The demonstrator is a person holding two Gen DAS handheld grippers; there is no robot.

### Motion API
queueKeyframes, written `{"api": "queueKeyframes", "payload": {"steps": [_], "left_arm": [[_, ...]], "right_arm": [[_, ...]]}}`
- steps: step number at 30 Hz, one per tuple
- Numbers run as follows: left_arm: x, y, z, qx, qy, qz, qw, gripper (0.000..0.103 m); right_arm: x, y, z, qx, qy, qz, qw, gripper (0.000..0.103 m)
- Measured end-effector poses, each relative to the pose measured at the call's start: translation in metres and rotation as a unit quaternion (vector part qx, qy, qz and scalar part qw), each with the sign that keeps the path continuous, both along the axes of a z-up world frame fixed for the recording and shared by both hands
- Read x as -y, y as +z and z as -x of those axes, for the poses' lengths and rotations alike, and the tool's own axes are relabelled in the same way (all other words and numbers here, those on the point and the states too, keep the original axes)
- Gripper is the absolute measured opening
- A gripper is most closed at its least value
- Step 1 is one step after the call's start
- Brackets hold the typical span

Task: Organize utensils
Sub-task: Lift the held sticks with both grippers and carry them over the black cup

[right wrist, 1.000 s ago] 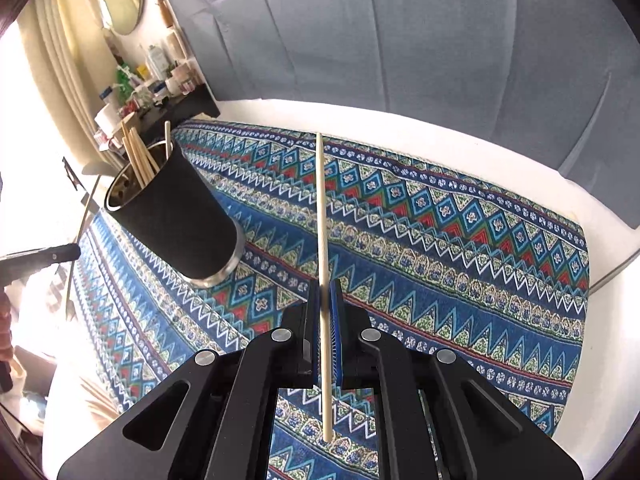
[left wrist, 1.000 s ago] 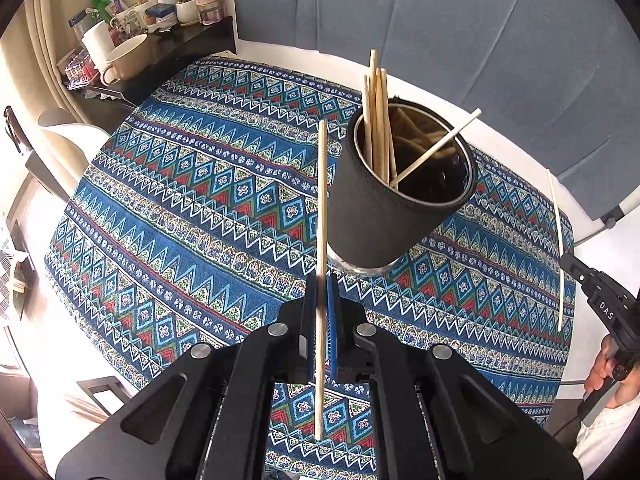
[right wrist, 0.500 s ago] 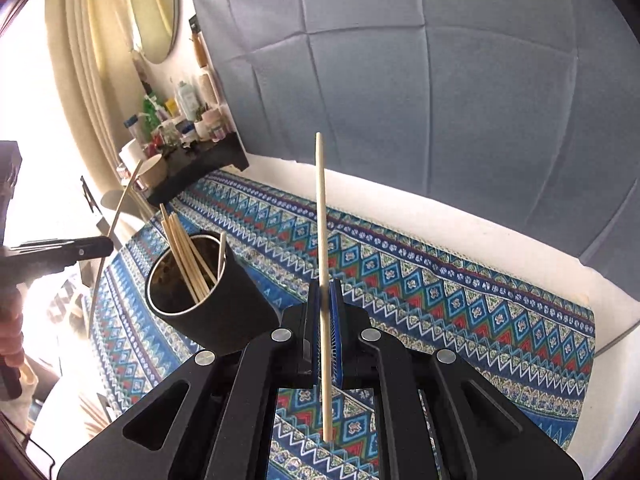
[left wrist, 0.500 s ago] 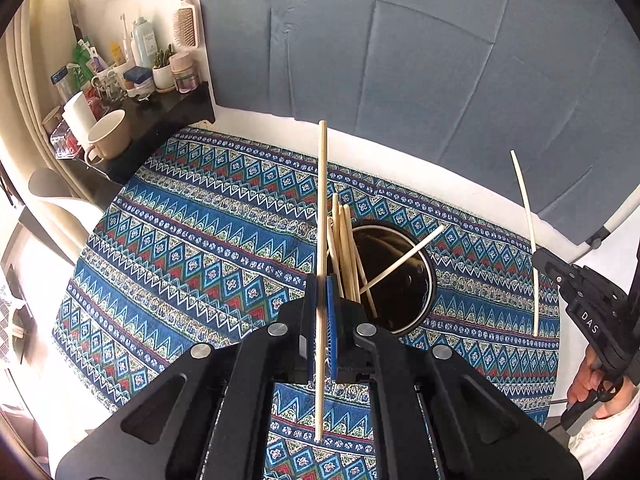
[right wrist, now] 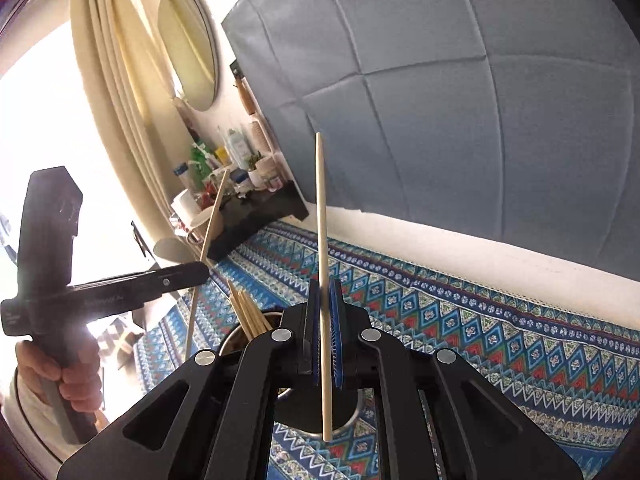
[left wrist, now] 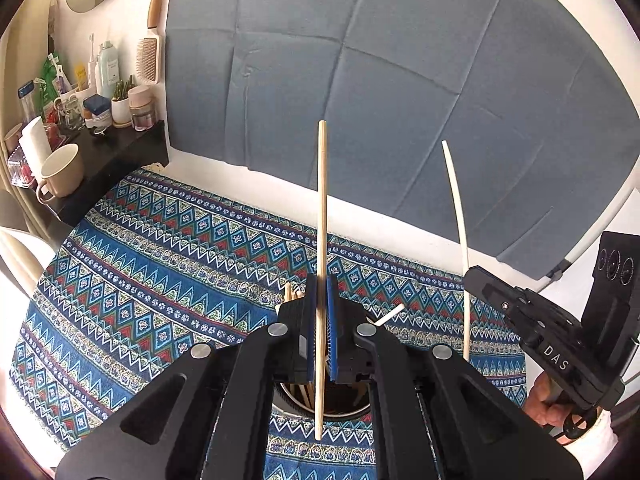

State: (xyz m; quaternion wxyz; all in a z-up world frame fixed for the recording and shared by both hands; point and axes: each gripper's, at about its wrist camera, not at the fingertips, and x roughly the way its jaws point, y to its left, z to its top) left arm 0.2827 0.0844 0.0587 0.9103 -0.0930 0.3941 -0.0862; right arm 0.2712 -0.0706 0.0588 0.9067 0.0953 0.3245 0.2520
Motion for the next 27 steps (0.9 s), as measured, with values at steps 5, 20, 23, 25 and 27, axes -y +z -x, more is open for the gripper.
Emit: {"api": "queueKeyframes", "payload": {"steps": [5, 20, 23, 25, 27], "left_arm": [[-0.003, -0.01, -0.008, 0.022, -0.005, 0.025, 0.9994, 0.005], [-0.018, -0.042, 0.002, 0.109, -0.004, 0.043, 0.9931, 0.005], [-0.018, -0.043, 0.007, 0.123, -0.005, 0.041, 0.9916, 0.005], [-0.018, -0.044, 0.009, 0.131, -0.008, 0.047, 0.9903, 0.005], [-0.016, -0.044, 0.014, 0.143, -0.011, 0.04, 0.9889, 0.005]], "right_arm": [[-0.016, -0.007, -0.012, 0.006, 0.01, -0.015, 1.0, 0.005], [-0.062, -0.034, -0.02, 0.048, 0.006, -0.052, 0.997, 0.005], [-0.068, -0.042, -0.016, 0.055, 0.01, -0.041, 0.998, 0.005], [-0.07, -0.046, -0.014, 0.056, 0.008, -0.032, 0.998, 0.005], [-0.07, -0.051, -0.012, 0.053, 0.007, -0.03, 0.998, 0.005]]}}
